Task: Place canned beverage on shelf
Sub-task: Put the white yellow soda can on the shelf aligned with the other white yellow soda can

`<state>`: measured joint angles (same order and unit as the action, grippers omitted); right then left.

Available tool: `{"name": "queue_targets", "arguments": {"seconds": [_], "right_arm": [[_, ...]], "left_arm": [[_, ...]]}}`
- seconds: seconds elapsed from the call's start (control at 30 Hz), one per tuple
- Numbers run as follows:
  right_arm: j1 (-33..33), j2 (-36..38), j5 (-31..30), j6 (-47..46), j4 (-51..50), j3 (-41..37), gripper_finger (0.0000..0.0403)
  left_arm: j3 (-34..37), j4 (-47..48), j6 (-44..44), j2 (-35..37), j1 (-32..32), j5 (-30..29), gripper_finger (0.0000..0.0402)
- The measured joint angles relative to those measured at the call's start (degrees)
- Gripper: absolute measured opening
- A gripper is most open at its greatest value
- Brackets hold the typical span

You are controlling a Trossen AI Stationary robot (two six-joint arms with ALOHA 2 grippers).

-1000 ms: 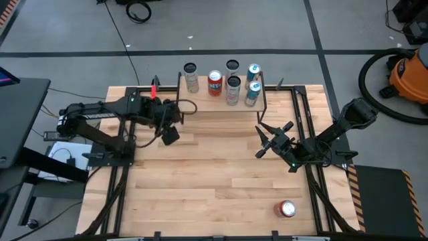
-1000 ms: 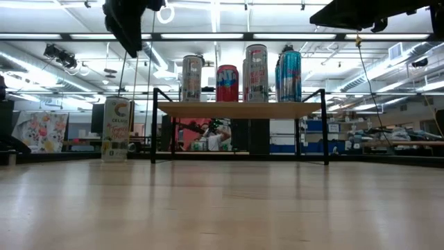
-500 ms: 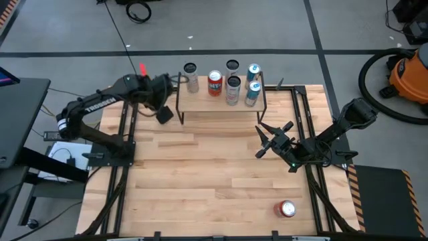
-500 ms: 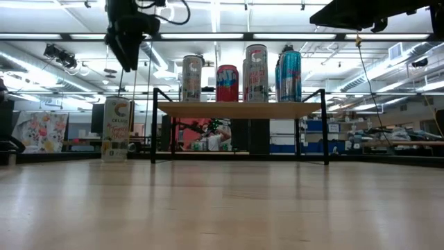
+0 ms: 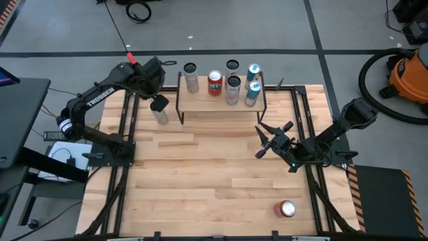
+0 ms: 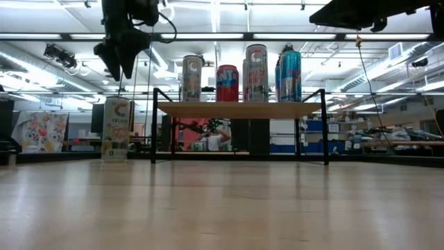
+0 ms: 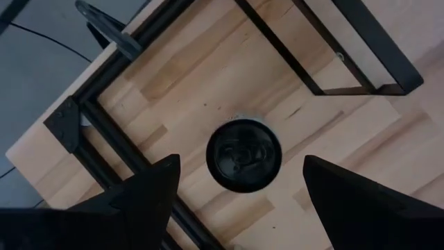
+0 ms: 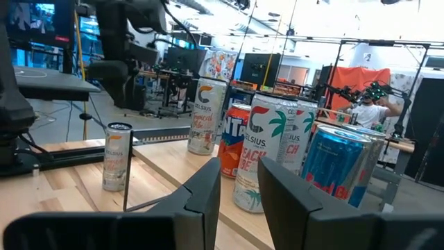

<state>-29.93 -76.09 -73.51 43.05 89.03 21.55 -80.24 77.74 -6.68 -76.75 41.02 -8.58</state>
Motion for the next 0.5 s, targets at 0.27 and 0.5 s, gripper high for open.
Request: {"name": "queue_targets", "arguments": {"seconds": [0.27,0.5], "right_arm": [[0.02,-0.02,1.51,0.0,0.01,0.01,0.0106],[0.04,-0.02,1.5,-0.02,0.0,0.01,0.0106]], "left_arm": [[0.01,0.81,0.79,-3.68,-0.09,0.35,0.0316],[0.01,1.32,0.5,-5.48,-0.09,2.78,0.0316]]}}
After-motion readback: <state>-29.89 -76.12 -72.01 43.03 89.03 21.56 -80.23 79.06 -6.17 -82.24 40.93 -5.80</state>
